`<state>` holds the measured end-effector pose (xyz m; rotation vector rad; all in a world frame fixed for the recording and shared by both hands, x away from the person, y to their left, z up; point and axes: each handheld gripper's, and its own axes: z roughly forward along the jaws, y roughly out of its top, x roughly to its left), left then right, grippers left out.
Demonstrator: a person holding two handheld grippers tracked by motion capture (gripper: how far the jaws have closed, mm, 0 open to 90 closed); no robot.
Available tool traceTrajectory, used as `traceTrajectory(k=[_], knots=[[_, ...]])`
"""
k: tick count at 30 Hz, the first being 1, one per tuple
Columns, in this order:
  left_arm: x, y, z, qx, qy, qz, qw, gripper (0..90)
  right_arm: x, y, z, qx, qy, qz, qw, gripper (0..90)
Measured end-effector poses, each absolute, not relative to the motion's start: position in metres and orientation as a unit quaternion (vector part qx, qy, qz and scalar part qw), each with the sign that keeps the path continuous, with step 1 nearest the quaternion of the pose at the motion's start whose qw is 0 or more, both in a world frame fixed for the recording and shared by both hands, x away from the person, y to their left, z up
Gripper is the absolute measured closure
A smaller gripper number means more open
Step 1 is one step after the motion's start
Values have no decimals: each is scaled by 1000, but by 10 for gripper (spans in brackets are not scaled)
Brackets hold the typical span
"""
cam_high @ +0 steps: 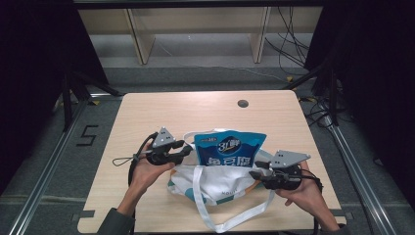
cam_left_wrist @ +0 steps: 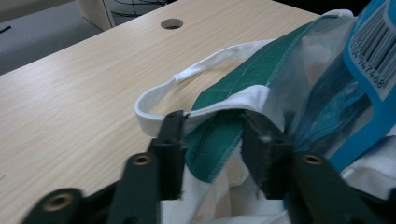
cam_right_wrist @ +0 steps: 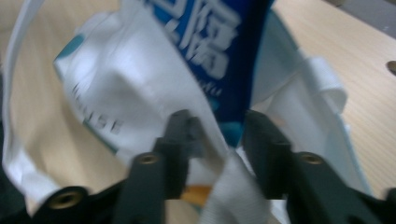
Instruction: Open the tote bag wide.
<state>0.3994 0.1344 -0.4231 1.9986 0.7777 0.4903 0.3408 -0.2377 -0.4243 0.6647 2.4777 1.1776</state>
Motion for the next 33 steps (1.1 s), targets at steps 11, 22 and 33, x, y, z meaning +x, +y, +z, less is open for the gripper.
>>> traceTrajectory(k=[11,22,33], knots=[[456,126,-441,824,340,231,391,869,319,-228,-440,178,913,344,129,820],[477,117,-503,837,392,173,341,871,320,-213,-491,168,941,275,105,827],[418,135,-440,805,357,174,440,583,321,-246,-433,245,874,401,122,586]])
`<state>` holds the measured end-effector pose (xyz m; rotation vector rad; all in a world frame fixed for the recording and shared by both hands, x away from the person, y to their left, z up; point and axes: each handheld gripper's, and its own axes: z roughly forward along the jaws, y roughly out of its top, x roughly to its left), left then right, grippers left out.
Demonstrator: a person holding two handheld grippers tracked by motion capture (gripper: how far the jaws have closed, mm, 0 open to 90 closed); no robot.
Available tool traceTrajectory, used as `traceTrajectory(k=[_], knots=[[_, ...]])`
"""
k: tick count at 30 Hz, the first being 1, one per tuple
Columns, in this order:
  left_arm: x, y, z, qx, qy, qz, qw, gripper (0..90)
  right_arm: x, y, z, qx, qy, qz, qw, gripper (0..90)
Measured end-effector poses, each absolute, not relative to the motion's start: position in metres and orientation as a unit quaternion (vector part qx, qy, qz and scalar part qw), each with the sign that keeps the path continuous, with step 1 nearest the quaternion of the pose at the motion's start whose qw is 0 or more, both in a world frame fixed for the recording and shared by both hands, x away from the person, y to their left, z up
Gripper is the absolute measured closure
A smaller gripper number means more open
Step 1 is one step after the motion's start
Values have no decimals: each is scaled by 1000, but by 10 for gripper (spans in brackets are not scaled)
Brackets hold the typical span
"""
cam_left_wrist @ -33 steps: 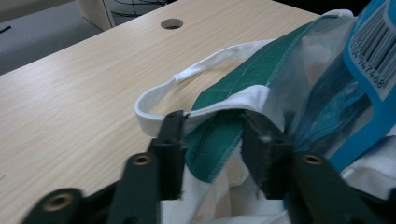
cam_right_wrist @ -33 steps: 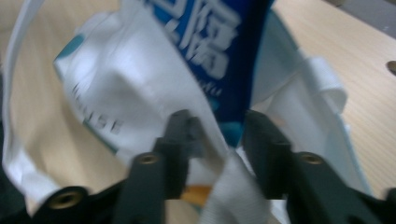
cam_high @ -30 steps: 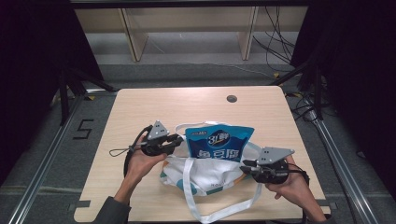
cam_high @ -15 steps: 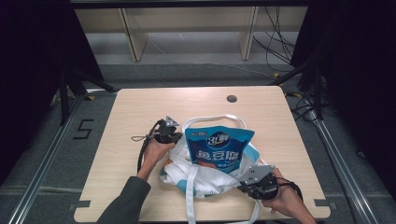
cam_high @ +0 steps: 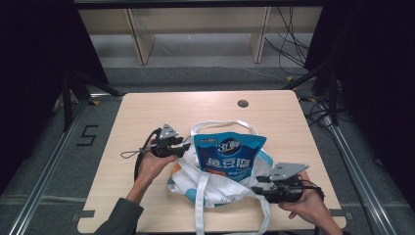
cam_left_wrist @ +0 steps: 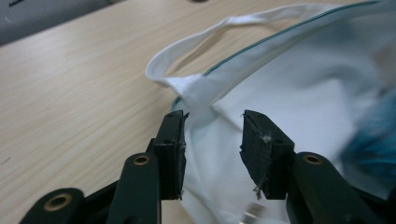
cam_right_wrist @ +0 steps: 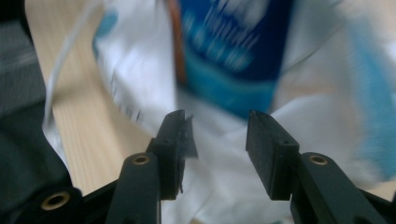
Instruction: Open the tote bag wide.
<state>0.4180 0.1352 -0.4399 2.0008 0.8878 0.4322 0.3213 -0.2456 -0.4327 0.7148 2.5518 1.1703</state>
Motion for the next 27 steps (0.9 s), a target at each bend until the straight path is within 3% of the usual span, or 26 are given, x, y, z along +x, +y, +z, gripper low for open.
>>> traceTrajectory(k=[6,21,23,27], knots=[[383,130,-437,818,316,144,458,526,325,-263,-409,278,841,427,185,577],[327,114,-451,794,349,8,498,362,349,-266,-419,324,824,422,192,534],[325,109,-455,802,350,16,484,406,354,-262,-418,327,823,420,198,540],[324,106,-464,806,324,6,495,636,368,-251,-420,314,834,409,196,588]])
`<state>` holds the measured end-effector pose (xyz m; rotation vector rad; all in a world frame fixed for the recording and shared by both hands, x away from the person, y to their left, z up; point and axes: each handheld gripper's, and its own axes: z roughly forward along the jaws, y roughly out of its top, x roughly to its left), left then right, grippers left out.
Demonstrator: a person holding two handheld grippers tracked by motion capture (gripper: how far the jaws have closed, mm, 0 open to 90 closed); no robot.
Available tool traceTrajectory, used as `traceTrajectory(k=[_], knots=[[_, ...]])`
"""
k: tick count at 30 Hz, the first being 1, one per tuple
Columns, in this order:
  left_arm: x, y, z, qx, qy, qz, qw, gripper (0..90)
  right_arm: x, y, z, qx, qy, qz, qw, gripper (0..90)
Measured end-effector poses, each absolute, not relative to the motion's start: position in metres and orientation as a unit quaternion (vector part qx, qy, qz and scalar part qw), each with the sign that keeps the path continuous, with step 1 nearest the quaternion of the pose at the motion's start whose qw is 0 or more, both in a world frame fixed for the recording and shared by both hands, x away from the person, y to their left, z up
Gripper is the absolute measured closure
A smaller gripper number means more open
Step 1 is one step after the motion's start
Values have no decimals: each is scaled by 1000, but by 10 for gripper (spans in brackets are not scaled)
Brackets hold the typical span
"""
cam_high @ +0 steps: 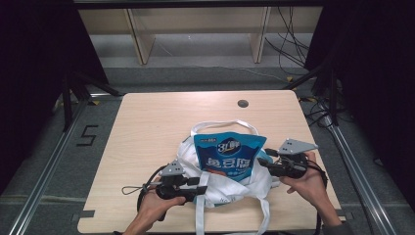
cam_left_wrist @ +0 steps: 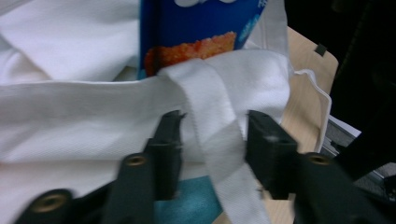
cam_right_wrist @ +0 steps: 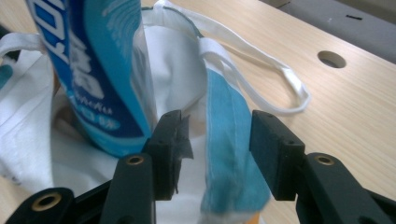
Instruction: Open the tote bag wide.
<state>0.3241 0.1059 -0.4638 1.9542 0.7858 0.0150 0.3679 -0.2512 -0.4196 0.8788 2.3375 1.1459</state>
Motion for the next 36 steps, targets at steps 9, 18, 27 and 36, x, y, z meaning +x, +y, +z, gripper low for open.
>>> traceTrajectory(k=[9,18,27,36], knots=[[306,104,-471,833,284,43,473,818,400,-239,-428,297,853,357,236,883],[281,132,-492,859,264,39,438,833,431,-258,-452,369,839,323,236,892],[273,132,-508,866,281,32,413,834,459,-252,-499,379,857,277,213,893],[275,150,-463,816,295,19,496,510,443,-265,-461,396,816,348,238,711]])
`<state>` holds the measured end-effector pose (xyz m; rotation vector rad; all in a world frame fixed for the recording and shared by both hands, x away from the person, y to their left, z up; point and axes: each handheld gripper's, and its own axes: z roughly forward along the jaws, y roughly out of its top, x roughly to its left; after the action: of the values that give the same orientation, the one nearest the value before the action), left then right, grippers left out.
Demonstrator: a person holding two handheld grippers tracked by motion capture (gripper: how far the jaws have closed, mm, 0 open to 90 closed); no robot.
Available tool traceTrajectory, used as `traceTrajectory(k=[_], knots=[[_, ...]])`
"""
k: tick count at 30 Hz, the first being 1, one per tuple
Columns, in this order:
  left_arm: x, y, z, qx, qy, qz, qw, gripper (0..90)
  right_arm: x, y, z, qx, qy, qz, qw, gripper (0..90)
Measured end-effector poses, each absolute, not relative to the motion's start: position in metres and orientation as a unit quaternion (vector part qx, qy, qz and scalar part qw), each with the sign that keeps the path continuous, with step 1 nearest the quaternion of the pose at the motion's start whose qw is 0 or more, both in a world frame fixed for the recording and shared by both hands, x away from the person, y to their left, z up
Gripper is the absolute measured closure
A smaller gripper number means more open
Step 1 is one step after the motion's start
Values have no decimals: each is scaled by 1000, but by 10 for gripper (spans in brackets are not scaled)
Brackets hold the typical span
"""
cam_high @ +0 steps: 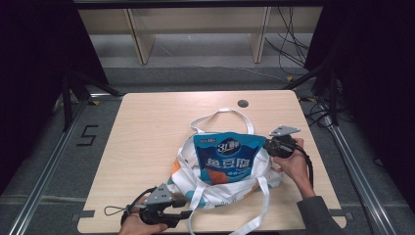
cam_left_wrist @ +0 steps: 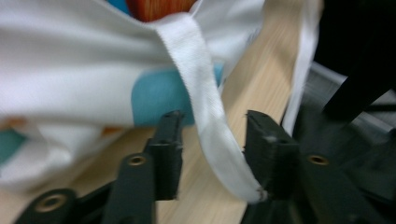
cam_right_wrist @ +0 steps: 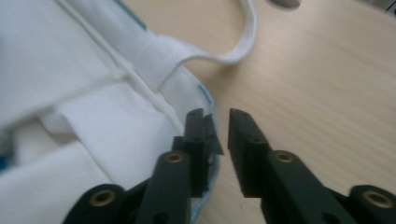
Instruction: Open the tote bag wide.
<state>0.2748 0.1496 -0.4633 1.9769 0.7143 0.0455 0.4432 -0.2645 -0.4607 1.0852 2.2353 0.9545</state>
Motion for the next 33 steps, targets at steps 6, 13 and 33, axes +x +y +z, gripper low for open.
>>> traceTrajectory(k=[6,13,33], knots=[[299,156,-420,791,310,92,519,526,394,-265,-426,374,811,405,194,684],[368,128,-418,779,326,146,515,735,345,-252,-431,306,842,415,162,724],[351,140,-468,820,341,144,436,822,324,-247,-471,290,877,355,143,826]])
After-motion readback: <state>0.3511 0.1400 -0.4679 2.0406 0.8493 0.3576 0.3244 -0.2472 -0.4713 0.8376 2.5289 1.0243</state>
